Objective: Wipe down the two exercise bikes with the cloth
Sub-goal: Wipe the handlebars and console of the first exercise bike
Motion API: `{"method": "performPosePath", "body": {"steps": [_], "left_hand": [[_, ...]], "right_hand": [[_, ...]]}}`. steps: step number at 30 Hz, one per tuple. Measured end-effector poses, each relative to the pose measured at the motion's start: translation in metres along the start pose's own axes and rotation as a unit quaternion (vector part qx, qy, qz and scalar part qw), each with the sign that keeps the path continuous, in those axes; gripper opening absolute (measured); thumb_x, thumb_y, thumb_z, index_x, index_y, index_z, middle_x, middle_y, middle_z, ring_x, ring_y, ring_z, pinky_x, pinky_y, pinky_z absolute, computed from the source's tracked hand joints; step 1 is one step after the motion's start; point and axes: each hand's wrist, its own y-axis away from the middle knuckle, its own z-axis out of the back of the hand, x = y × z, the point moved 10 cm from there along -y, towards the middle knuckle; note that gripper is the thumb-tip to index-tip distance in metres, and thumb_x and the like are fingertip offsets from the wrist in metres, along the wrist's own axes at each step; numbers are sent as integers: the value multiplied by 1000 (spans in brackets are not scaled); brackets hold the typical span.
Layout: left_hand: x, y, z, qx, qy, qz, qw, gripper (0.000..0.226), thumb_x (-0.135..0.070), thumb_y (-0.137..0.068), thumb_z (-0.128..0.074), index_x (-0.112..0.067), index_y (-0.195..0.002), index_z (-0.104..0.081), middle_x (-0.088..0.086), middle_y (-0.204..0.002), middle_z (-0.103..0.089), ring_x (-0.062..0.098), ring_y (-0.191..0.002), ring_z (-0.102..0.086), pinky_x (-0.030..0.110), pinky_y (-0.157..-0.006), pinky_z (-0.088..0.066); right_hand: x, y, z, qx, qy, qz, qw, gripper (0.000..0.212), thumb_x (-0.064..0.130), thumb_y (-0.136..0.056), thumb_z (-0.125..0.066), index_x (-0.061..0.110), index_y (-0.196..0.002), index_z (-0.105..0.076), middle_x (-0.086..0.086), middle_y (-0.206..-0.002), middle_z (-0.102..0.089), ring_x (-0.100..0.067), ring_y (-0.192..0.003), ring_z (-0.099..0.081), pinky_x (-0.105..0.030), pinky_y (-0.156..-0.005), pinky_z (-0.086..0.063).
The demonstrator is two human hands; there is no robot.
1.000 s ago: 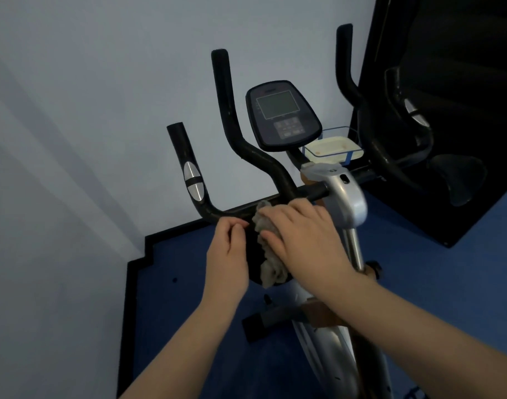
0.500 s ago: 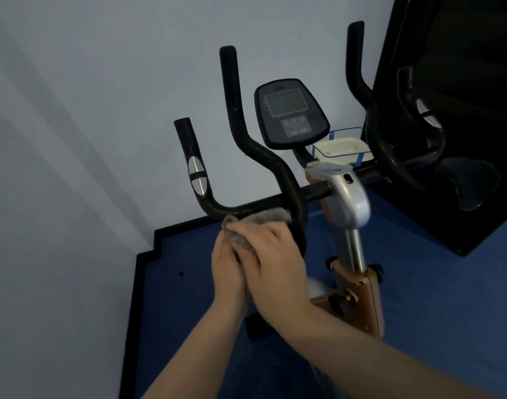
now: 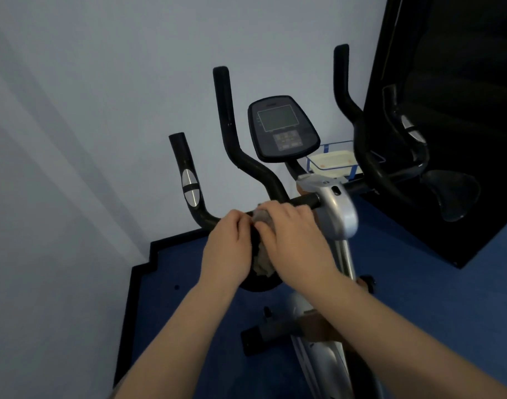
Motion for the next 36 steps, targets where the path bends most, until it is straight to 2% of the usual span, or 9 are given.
{"method": "performPosePath", "body": {"steps": [5, 11, 15, 19, 25, 28, 30, 33, 36], "left_hand": [[-1, 1, -1, -3, -31, -2, 999, 32, -30, -102, -39, -23, -73, -52, -4, -67, -58, 8, -58, -51, 29, -54, -36], [-3, 4, 1, -17, -60, -26, 998, 30, -31, -103, -37, -24, -80, -55, -5, -69, -58, 10, -61, -54, 32, -55, -43], [-2, 1, 2, -31, -78, -25, 996, 31, -31, -102, -38, -23, -76, -53, -5, -65, -56, 8, -56, -51, 26, -50, -35], [-2, 4, 4, -34, -53, -21, 998, 31, -29, -102, -40, -24, -76, -56, -7, -65, -56, 2, -63, -53, 19, -48, -35], [0, 1, 3, -26, -36, -4, 999, 29, -29, -102, -40, -25, -80, -59, -7, -66, -58, 1, -62, -54, 19, -48, -36], [2, 5, 4, -34, -1, -2, 999, 31, -28, -102, -42, -28, -75, -58, -7, -68, -59, 0, -65, -55, 15, -52, -40], [4, 6, 3, -30, 10, 8, 999, 31, -30, -102, -41, -31, -76, -58, -9, -70, -60, 0, -64, -56, 15, -51, -37], [5, 4, 1, -18, 20, 14, 1000, 30, -29, -102, -41, -31, -79, -61, -9, -73, -62, 2, -65, -57, 15, -51, -40], [4, 3, 4, -24, 44, 12, 999, 32, -25, -101, -44, -30, -76, -63, -11, -71, -63, 2, -64, -57, 11, -52, -39]], "right_hand": [[-10, -37, -20, 111, 60, -67, 990, 31, 40, -102, -36, 14, -98, -52, -10, -98, -65, -29, -93, -60, -33, -66, -33], [-17, 2, -2, 22, 13, -38, 999, 31, 42, -101, -37, 16, -104, -53, -4, -93, -63, -23, -89, -58, -35, -66, -42], [-17, -16, -7, 28, 74, -69, 994, 34, 40, -103, -33, 15, -102, -55, -5, -92, -66, -24, -87, -62, -31, -63, -36], [-22, 5, -2, -10, 34, -75, 997, 36, 49, -100, -34, 17, -107, -51, -2, -90, -64, -20, -85, -60, -32, -62, -41], [-22, -13, -8, 22, 83, -82, 993, 37, 47, -101, -33, 17, -88, -50, -6, -88, -66, -25, -84, -63, -31, -61, -35], [-20, 6, -7, -11, 77, -70, 994, 37, 50, -100, -32, 19, -107, -50, -2, -90, -61, -20, -84, -60, -32, -61, -41], [-22, 28, -8, 15, 60, -54, 997, 37, 52, -97, -32, 20, -114, -43, 2, -88, -59, -18, -80, -59, -34, -59, -44], [-21, 2, -10, 54, 108, -8, 993, 35, 51, -99, -34, 18, -108, -42, 1, -83, -57, -20, -73, -55, -33, -56, -34], [-18, -14, -7, 47, 93, -35, 994, 35, 50, -99, -36, 18, -104, -46, -1, -87, -62, -23, -78, -57, -33, -58, -33]]}}
